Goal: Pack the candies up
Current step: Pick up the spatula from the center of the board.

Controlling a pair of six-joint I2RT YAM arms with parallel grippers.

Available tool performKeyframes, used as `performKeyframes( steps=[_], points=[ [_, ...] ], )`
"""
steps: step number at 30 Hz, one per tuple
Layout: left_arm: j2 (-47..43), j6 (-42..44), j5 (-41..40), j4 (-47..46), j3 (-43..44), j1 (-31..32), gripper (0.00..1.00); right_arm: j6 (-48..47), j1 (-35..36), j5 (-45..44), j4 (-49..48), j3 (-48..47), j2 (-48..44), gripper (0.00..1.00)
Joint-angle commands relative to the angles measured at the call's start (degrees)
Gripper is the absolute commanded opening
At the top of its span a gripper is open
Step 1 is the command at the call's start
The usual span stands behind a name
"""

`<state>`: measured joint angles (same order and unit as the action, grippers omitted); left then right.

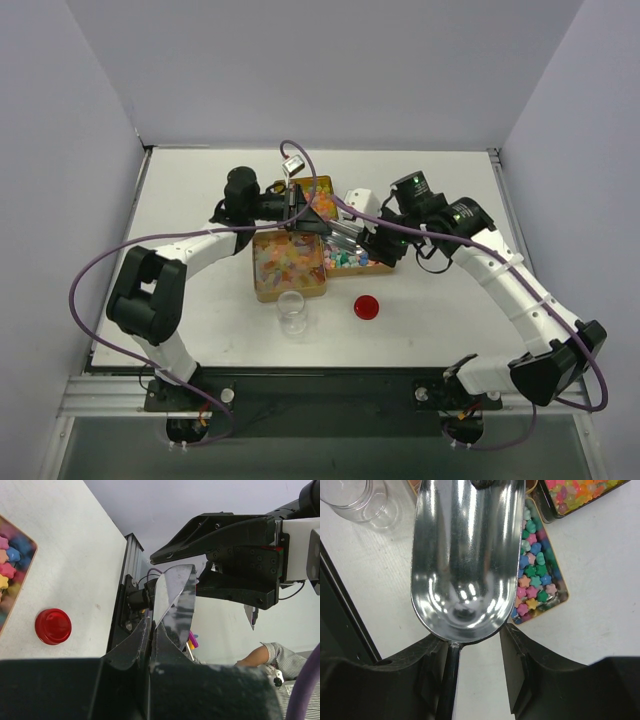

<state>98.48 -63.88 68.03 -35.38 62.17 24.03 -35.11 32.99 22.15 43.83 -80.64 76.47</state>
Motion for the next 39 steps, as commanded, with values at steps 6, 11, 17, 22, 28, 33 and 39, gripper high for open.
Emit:
performKeyframes(
  steps=[6,11,17,22,28,33,39],
  points=[
    [0.8,1.5,1.8,-0.1,0.6,-0.8,0.00,0.7,-0.6,-3.3,0.0,0.0,-4.3,0.33],
    [0.9,2.4,1.5,1.4,0.5,-1.2,0.00,0.3,-0.6,-3.8,1.3,-0.3,-5.4,0.41],
    [0.9,4.5,0.8,4.2,0.8,-1.4,0.00,2.0,-0.9,-4.3,2.0,-0.9,-6.6,0.47],
    [1.2,4.9,0.8,4.5,1.2,-1.7,0.00,2.2,-0.9,-2.7,3.5,-2.4,-6.1,0.46],
    [0.9,4.5,0.5,4.1,1.5,-1.7,0.00,1.3,-1.0,-0.9,4.2,-1.1,-4.1,0.43],
    [0.5,4.4,0.6,4.2,1.1,-1.8,0.00,1.6,-0.7,-0.4,3.6,-2.1,-1.9,0.39],
    [0.7,4.4,0.6,4.2,1.1,-1.9,0.00,1.5,-0.4,0.0,3.0,-3.8,-0.2,0.32]
  ],
)
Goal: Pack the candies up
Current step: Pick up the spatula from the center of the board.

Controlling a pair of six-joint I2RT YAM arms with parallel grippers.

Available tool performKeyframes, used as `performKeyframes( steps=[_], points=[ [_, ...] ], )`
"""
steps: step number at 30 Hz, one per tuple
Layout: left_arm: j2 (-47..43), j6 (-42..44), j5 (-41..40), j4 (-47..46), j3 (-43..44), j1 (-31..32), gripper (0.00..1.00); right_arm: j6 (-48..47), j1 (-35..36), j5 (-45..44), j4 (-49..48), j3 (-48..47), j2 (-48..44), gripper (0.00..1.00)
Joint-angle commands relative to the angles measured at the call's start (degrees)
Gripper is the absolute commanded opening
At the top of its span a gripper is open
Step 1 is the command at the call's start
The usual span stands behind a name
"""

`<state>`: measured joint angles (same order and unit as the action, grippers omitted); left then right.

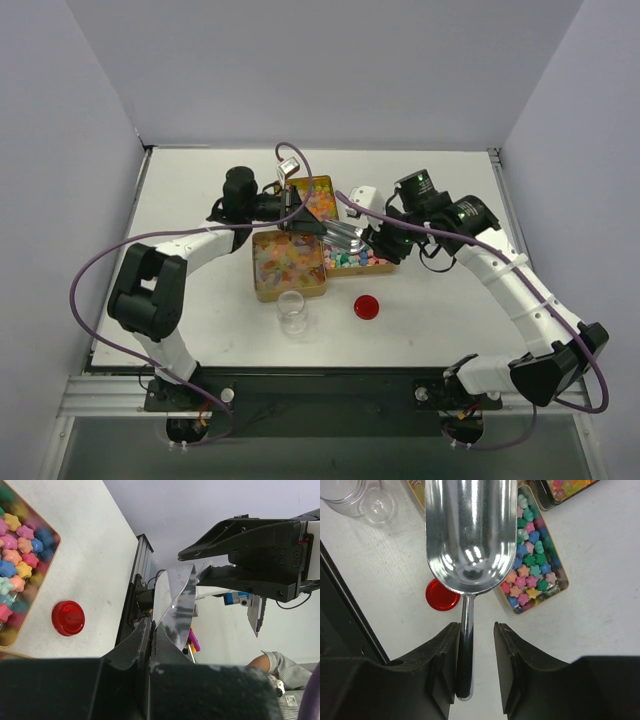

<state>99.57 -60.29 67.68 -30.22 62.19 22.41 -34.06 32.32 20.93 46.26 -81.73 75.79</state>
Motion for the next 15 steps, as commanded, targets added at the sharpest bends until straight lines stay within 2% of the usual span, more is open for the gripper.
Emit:
performKeyframes(
  steps=[1,11,15],
  points=[
    [-0.3,0.7,1.0,-1.0,1.0,-0.4,0.00,0.3,0.5,1.4,0.6,-2.6,0.7,0.31],
    [0.5,0.5,0.8,-1.1,1.4,-0.4,0.00,0.1,1.3,1.7,0.1,-2.2,0.9,0.25],
    [0.8,0.5,0.8,-1.2,1.7,-0.4,0.00,0.1,1.7,1.5,-0.5,-2.3,1.4,0.25]
  ],
)
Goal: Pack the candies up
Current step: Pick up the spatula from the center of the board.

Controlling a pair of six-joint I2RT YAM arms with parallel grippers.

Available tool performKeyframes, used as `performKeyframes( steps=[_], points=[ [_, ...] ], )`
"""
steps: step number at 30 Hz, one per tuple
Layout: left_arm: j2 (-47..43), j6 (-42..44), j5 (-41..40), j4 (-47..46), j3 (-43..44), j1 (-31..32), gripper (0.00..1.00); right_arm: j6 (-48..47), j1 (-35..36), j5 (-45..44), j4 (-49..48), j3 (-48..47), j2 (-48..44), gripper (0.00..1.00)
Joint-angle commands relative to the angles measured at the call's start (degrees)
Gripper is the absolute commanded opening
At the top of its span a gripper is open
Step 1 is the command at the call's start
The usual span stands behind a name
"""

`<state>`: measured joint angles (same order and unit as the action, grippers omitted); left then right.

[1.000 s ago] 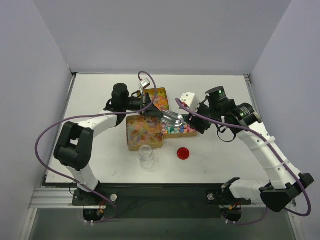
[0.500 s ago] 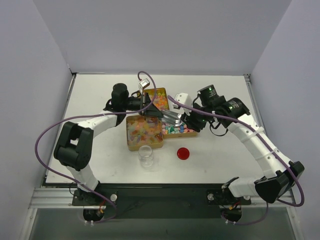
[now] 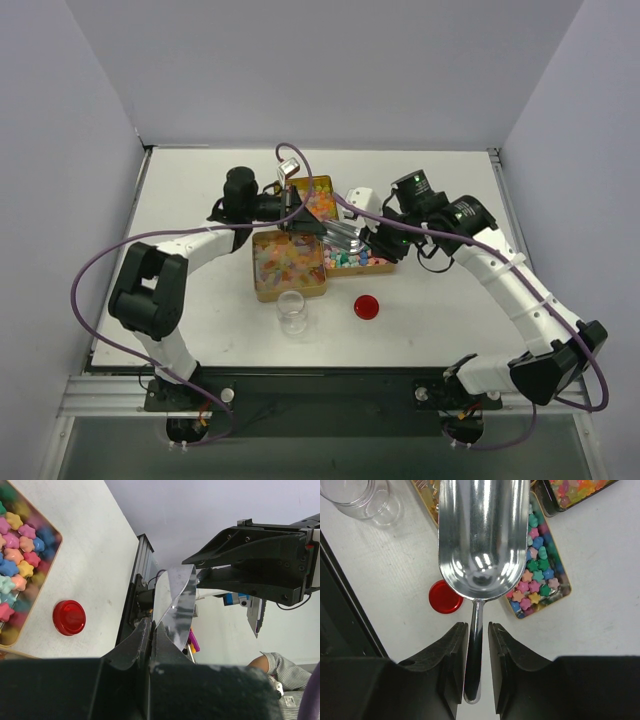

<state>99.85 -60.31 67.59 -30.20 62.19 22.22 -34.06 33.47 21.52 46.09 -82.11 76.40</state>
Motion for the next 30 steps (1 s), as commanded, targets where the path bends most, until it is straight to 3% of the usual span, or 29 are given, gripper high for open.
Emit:
performKeyframes(
  steps=[1,6,8,10,12,13,14,18,19,22,24,30],
  points=[
    [0.6,0.5,0.9,-1.1,1.9,-0.2,0.00,0.2,0.6,1.0,-0.5,-2.0,1.0,0.25],
    [1.1,0.5,0.9,-1.3,2.1,-0.2,0.00,-0.6,0.6,0.8,-0.3,-2.1,1.4,0.01],
    [1.2,0.5,0.5,-1.2,2.4,-0.5,0.00,-1.6,0.6,0.6,-0.1,-1.8,1.0,0.00],
    [1.0,2.9,-1.5,3.3,3.8,-1.2,0.28,-3.5,0.3,0.5,0.8,-2.0,1.0,0.00],
    [0.0,6.1,-2.9,6.5,4.9,-3.7,0.48,-5.5,-0.7,0.6,2.9,-2.7,1.3,0.00],
    [-0.5,7.7,-4.0,10.6,6.3,-4.8,0.65,-8.6,-1.3,0.2,3.9,-3.1,2.0,0.00],
    [-1.1,9.3,-6.7,13.6,7.0,-6.5,0.70,-10.8,-2.9,-0.1,5.0,-4.2,2.4,0.00],
    [-6.1,21.4,-18.9,30.1,8.8,-15.6,0.71,-23.3,-5.9,-3.0,13.6,-7.2,6.1,0.00],
    [-7.0,23.7,-21.8,38.9,9.1,-16.6,0.71,-26.5,-6.3,-5.0,14.8,-7.6,7.7,0.00],
    [-11.2,30.8,-34.1,49.9,8.5,-18.1,0.71,-34.9,-7.0,-10.9,17.9,-9.0,11.0,0.00],
    [-14.4,32.2,-39.7,52.1,5.8,-18.3,0.71,-39.6,-6.9,-14.1,18.8,-10.3,12.8,0.00],
    [-20.1,29.6,-37.5,48.8,-2.2,-20.0,0.69,-45.0,-6.4,-24.3,22.6,-17.8,22.0,0.00]
  ],
)
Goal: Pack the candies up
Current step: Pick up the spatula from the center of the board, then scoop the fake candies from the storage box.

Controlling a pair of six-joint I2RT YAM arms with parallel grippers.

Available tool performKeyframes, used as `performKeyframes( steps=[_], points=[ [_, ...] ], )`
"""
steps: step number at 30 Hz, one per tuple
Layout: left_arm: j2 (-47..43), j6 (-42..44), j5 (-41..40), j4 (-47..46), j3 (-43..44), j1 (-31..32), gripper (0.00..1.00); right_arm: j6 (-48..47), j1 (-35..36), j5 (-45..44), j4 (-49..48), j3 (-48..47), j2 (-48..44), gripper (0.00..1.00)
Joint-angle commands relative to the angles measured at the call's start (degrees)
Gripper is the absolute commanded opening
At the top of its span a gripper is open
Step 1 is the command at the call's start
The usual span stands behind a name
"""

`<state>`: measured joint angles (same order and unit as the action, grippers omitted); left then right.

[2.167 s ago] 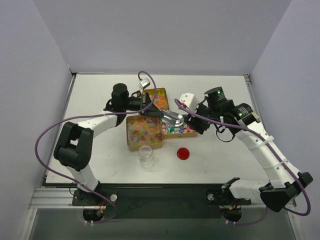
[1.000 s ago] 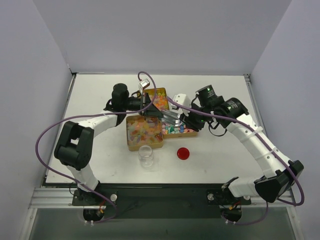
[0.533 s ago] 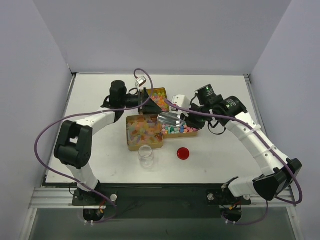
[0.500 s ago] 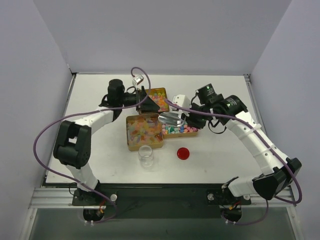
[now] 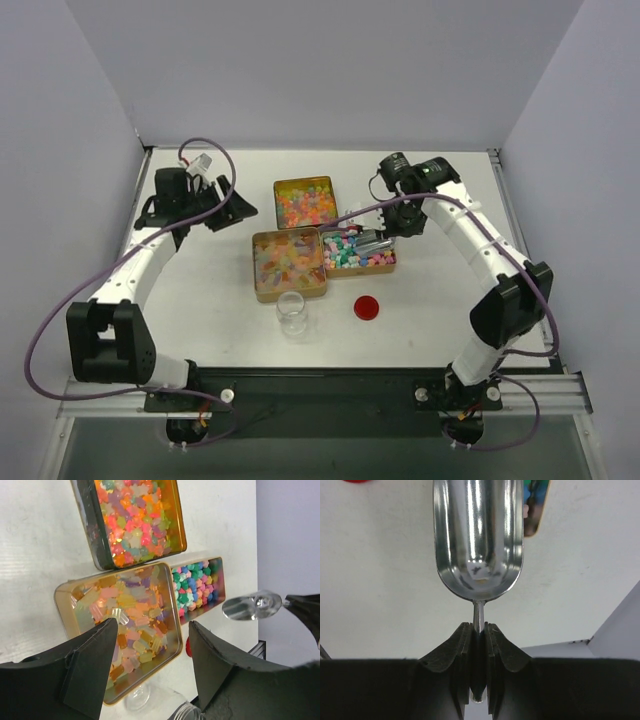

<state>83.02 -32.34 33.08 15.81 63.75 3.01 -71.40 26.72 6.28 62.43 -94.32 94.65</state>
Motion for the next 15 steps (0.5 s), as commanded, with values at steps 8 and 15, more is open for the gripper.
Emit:
performKeyframes(
  steps=[8,15],
  points=[
    [-8.2,0.5,-5.4,3.2,-7.9,-2.0,0.69,-11.6,0.9,-18.9,10.0,-10.3,10.6,0.00],
    [-11.2,-0.9,-4.6,1.2,-11.4,-2.7,0.69,-7.7,1.9,-25.4,10.3,-15.3,18.4,0.00]
  ],
)
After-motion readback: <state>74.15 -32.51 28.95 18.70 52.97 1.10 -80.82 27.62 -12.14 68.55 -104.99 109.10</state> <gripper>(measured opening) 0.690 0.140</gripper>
